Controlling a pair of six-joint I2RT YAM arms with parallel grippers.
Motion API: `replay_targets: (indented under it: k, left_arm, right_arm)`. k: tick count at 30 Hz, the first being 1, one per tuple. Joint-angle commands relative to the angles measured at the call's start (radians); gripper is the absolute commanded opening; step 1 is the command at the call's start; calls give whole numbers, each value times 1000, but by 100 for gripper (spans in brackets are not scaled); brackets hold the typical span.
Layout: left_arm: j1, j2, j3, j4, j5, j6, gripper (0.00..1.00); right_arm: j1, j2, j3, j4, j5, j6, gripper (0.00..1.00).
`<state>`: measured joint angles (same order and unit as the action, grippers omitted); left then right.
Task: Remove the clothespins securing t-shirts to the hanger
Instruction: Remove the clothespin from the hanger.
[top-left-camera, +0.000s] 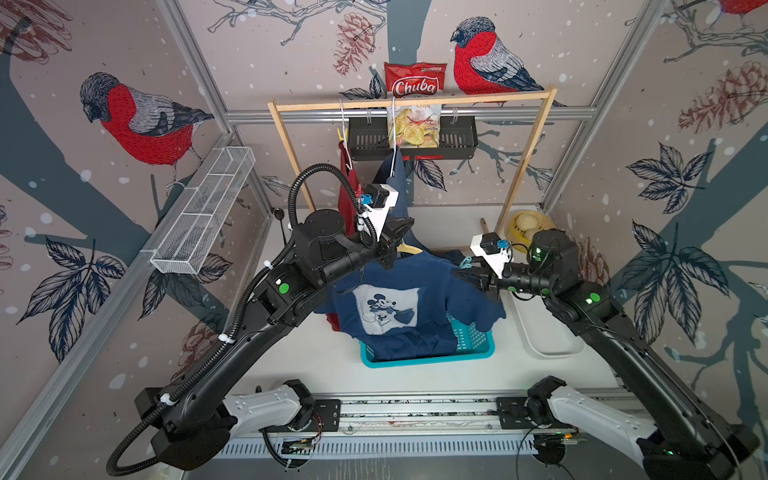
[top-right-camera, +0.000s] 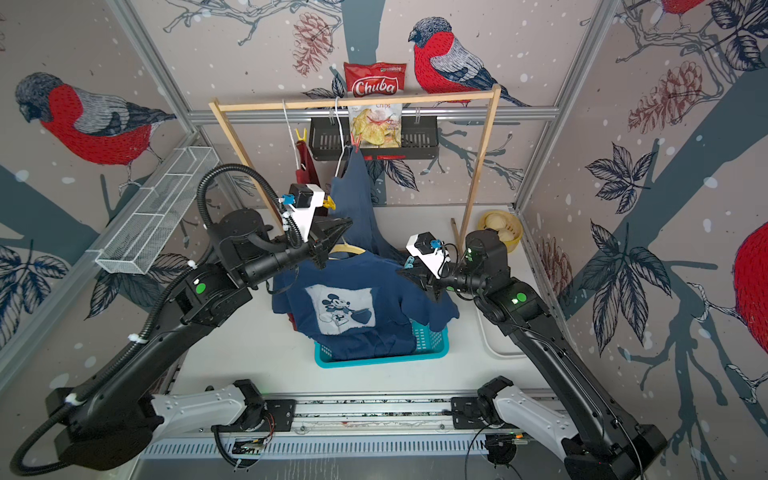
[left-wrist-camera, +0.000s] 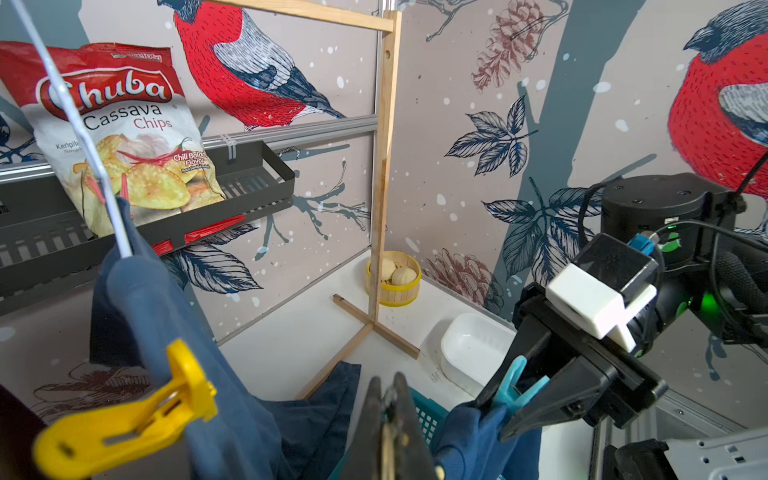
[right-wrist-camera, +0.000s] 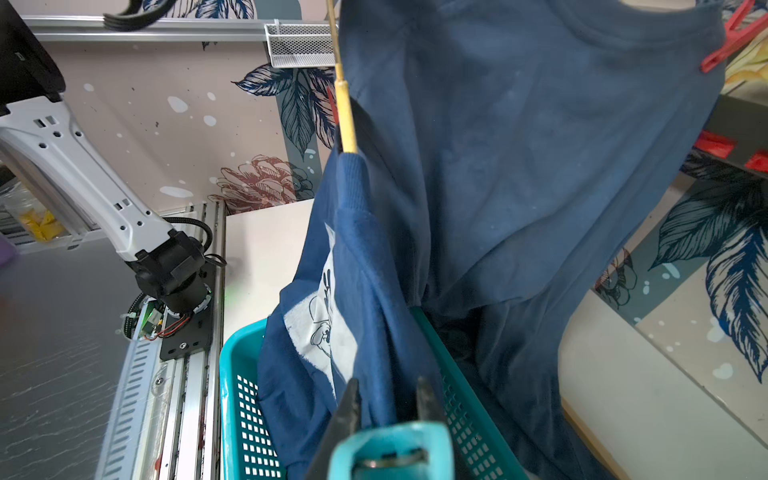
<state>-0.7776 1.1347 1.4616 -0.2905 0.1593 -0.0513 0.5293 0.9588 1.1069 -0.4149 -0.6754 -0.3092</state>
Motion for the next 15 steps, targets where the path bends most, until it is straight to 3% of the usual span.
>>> replay_targets:
  k: [1,2,3,6,10,15]
  left_arm:
    - [3,-31,-24,79,26,39,12]
    - [3,-49,-41,93,27,64,35]
    - [3,-69,-61,104,26,90,48]
    - [3,-153,-143,156,-29,177,65]
    - [2,-271,-263,202,-111,341,69]
    - [1,-275,-297,94,-104,528,52]
  right_arm:
    - [0,-4,22,34,-33,31,0]
    - [1,0,33,22,-43,34,0]
    - [0,3,42,11,-49,36,0]
    - [-1,7,70,-21,-58,38,0]
    - [-2,10,100,-61,-62,40,0]
    - [-2,31,149,-121,-93,60,0]
